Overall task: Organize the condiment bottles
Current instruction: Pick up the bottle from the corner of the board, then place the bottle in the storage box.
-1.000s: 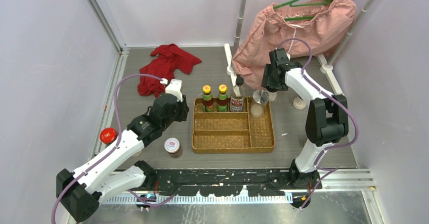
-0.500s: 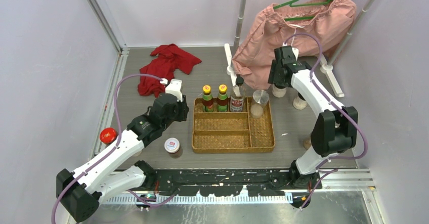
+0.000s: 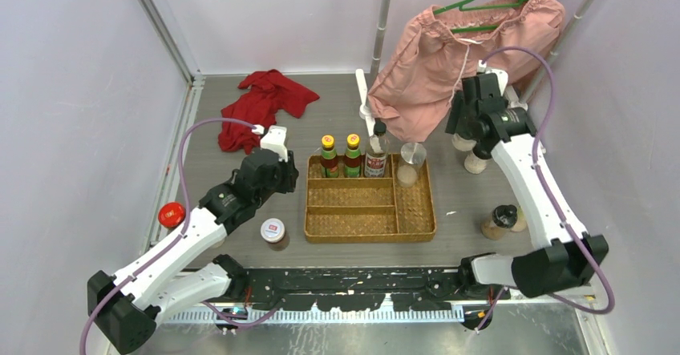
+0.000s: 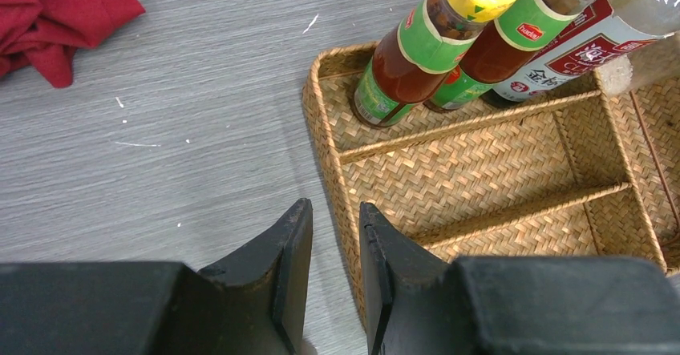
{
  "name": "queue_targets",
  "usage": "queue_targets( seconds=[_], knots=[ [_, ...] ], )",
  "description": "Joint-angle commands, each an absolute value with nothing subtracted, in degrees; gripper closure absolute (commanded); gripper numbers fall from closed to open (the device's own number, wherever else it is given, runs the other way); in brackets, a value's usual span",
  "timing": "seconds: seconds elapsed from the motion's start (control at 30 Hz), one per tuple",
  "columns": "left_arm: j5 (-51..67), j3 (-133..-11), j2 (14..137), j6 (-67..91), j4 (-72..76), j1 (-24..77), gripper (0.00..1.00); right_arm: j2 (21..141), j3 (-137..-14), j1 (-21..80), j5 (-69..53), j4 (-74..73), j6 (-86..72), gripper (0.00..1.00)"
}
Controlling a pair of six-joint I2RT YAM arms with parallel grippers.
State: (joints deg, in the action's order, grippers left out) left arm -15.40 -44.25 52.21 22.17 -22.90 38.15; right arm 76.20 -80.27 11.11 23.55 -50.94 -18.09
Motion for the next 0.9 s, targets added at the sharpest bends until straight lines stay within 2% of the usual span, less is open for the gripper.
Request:
queue_targets(
  seconds=[0.0, 0.23, 0.5, 0.87],
  knots=[
    [-15.6, -46.7, 50.9, 22.2, -23.1, 38.3, 0.71, 69.5, -80.8, 11.0, 25.5, -56.8, -19.2, 0.53],
    [-16.6, -47.7, 50.4, 21.7, -24.4, 38.3, 0.71, 62.3, -76.5, 11.0, 19.6, -63.4, -20.5, 0.53],
    [-17.0, -47.8, 50.0, 21.8, -24.8, 38.3, 0.71, 59.1, -71.4, 12.5, 9.1, -64.1, -21.8, 0.55],
    [-17.2, -47.6, 50.2, 22.0, -24.9, 38.4, 0.71, 60.0, -67.0, 27.5, 12.9, -58.6, -26.7, 0.55]
  ],
)
